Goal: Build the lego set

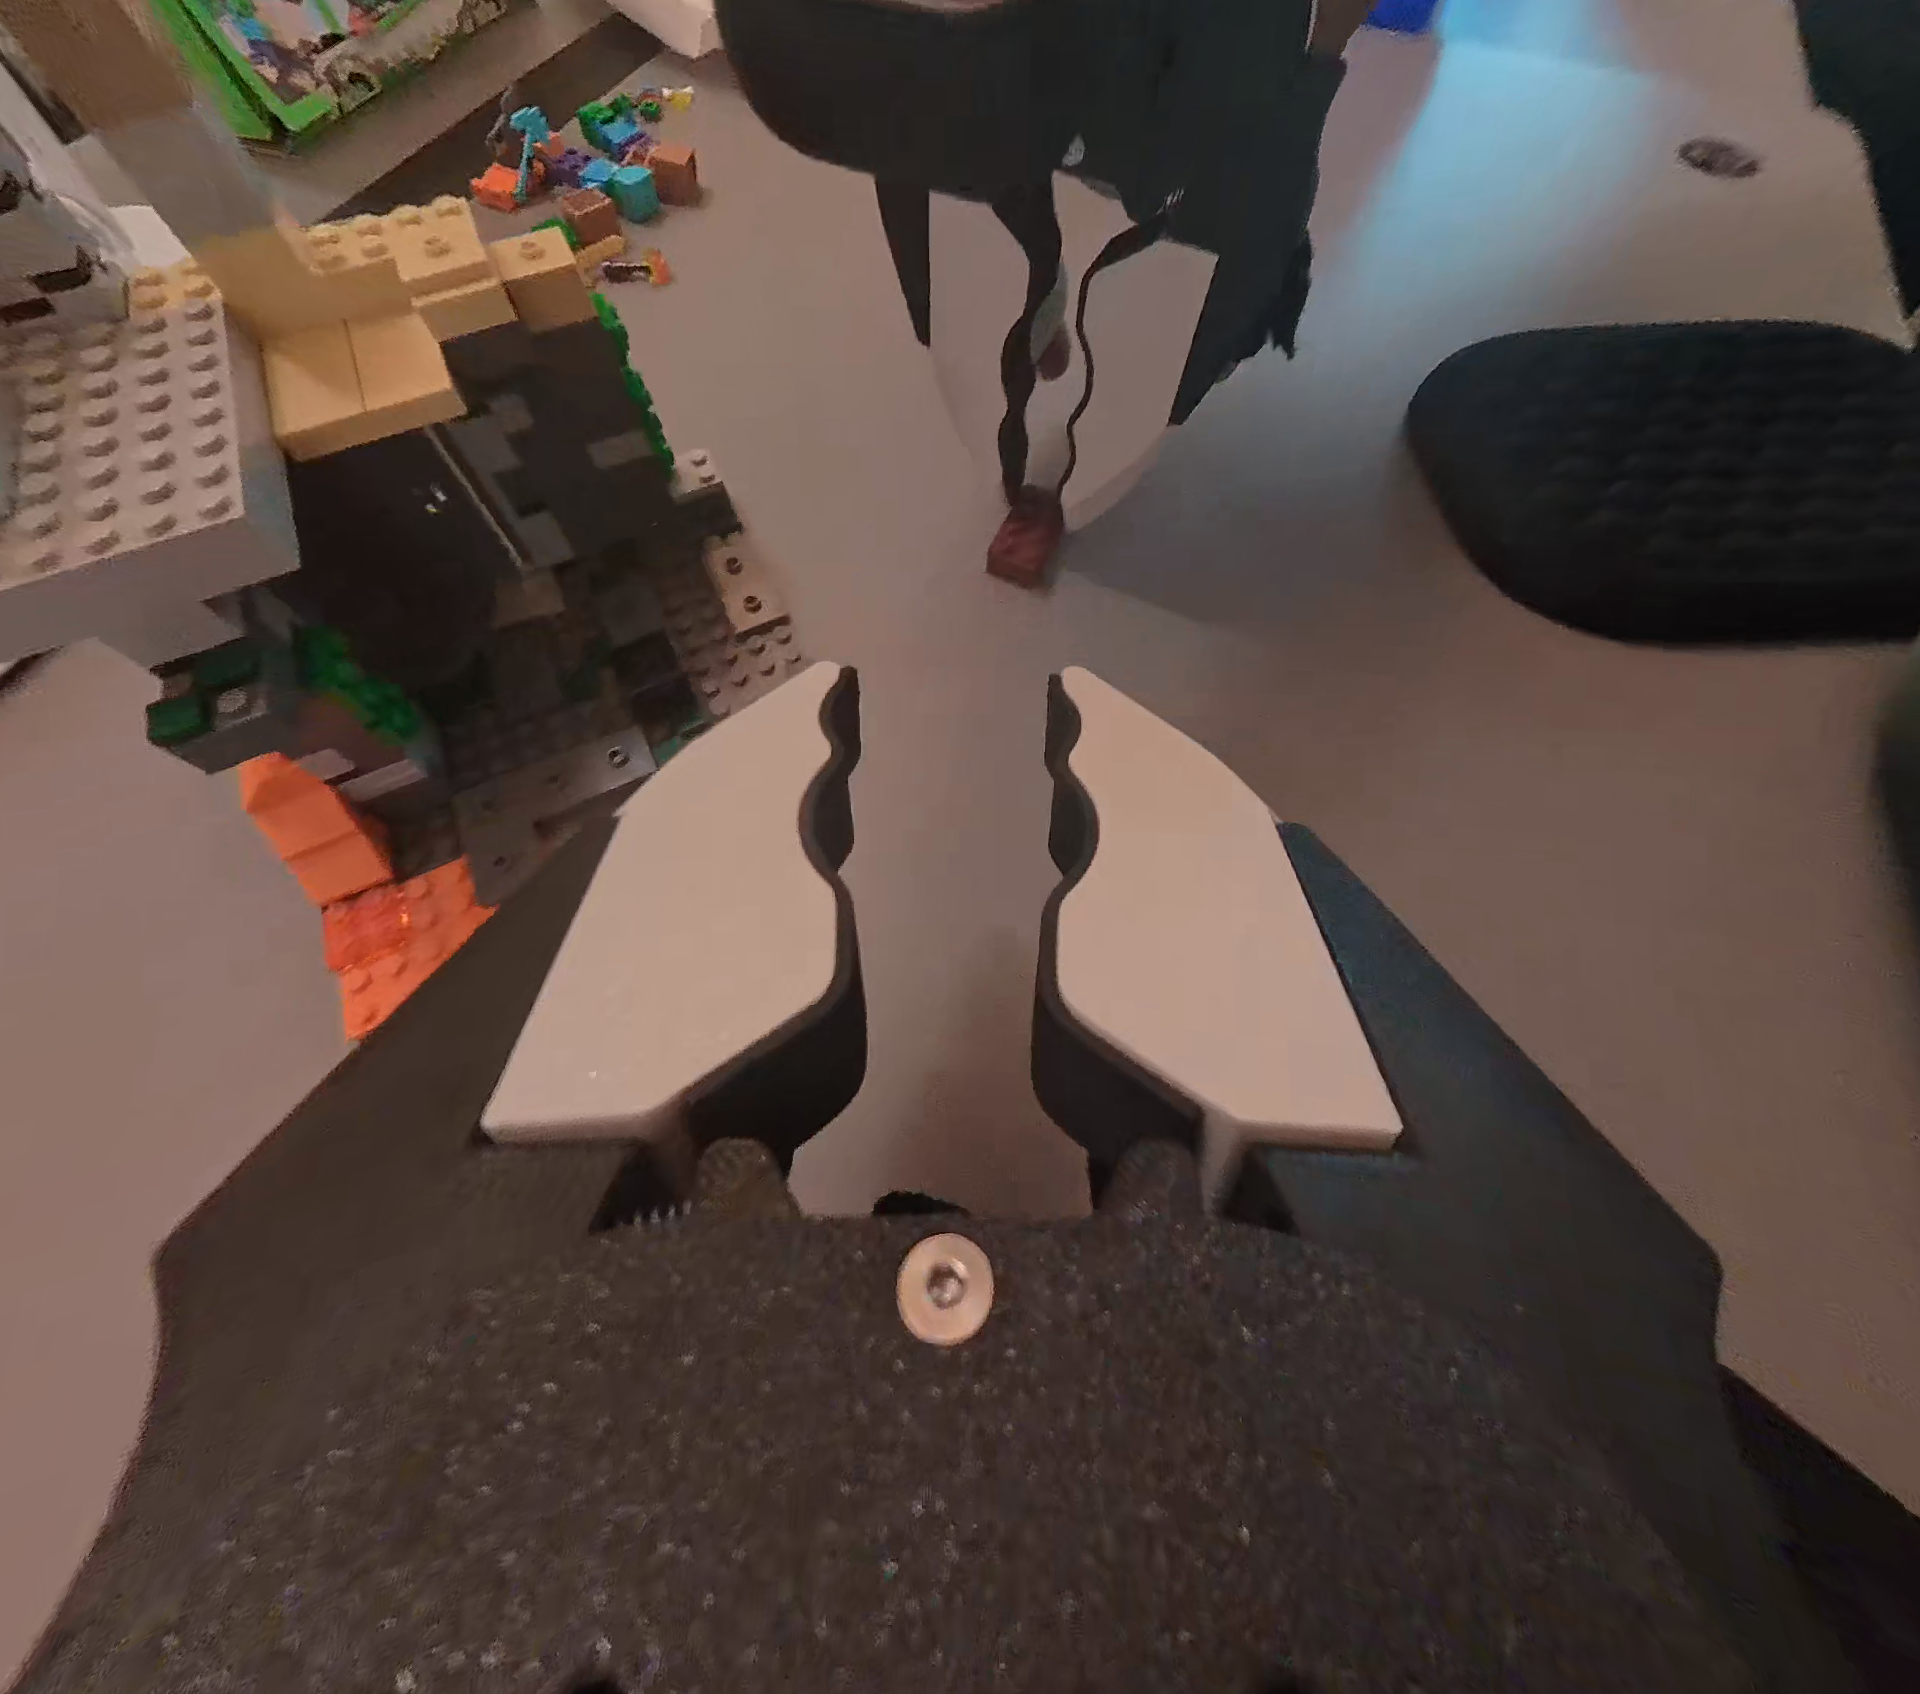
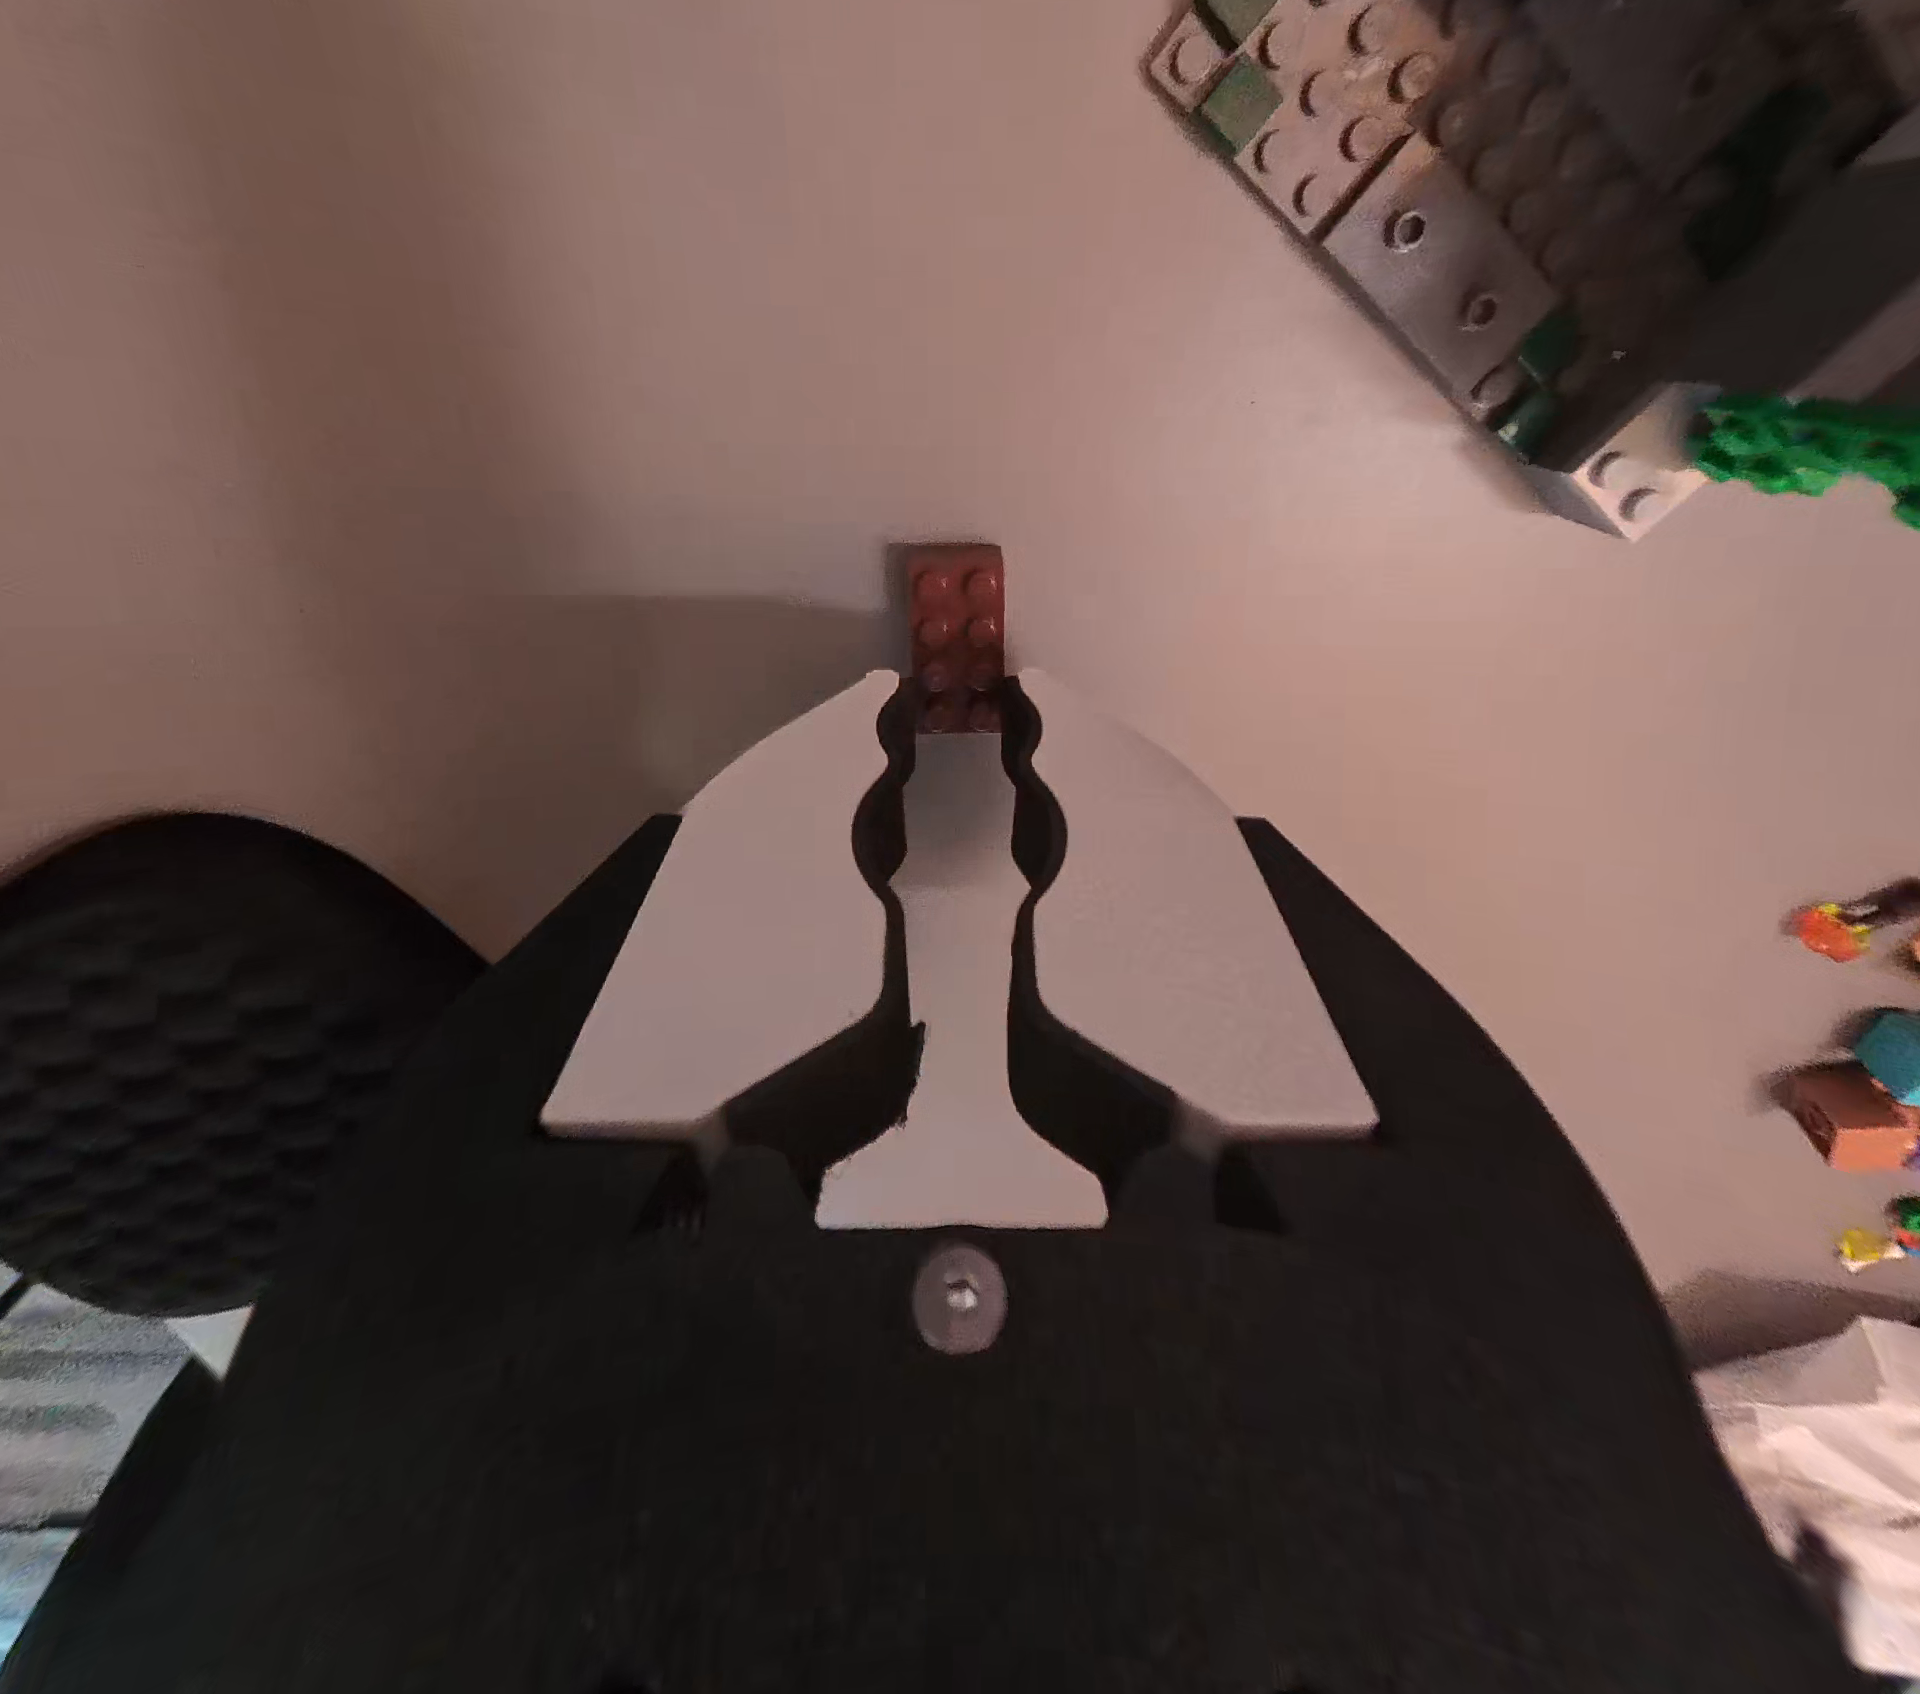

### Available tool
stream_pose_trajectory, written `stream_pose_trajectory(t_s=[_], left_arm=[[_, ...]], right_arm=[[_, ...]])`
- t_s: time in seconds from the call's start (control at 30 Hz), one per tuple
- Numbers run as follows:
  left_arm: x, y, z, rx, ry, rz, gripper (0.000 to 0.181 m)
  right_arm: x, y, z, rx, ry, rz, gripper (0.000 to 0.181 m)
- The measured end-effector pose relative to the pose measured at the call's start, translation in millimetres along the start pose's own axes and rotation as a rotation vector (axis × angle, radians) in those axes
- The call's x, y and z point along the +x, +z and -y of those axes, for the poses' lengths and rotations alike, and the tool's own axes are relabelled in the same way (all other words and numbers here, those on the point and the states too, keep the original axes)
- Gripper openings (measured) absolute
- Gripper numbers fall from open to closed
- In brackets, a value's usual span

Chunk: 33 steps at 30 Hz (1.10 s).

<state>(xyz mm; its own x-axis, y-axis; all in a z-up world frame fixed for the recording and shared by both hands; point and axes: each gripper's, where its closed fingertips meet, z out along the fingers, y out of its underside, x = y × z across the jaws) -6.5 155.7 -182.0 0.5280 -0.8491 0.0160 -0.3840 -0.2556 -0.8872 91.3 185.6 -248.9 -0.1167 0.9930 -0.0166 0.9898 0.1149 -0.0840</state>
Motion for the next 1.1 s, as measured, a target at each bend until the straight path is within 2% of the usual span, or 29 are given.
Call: stream_pose_trajectory(t_s=[0.23,0.33,0.43,0.57,0.7,0.83,0.97,1.1], left_arm=[[-4,-8,-1,0.015,-0.012,0.028,0.033],[-5,-14,0,0.021,-0.016,0.037,0.034],[-10,-24,4,0.040,-0.016,0.071,0.034],[-19,-50,11,0.071,-0.018,0.154,0.034],[-35,-99,21,0.107,-0.031,0.275,0.034],[-62,-174,18,0.097,-0.074,0.434,0.031],[-103,-264,-12,-0.031,-0.151,0.656,0.031],[-130,-331,-65,-0.258,-0.267,0.761,0.032]], right_arm=[[2,1,3,-0.019,-0.006,-0.017,0.016],[2,1,5,0.015,0.004,-0.024,0.028],[0,-9,14,0.128,0.015,-0.027,0.040],[5,-40,36,0.415,0.084,-0.055,0.048],[12,-60,38,0.642,0.212,-0.069,0.050],[16,-64,25,0.777,0.332,-0.081,0.053],[17,-65,9,0.870,0.411,-0.090,0.052],[18,-69,-5,0.938,0.459,-0.094,0.049]])
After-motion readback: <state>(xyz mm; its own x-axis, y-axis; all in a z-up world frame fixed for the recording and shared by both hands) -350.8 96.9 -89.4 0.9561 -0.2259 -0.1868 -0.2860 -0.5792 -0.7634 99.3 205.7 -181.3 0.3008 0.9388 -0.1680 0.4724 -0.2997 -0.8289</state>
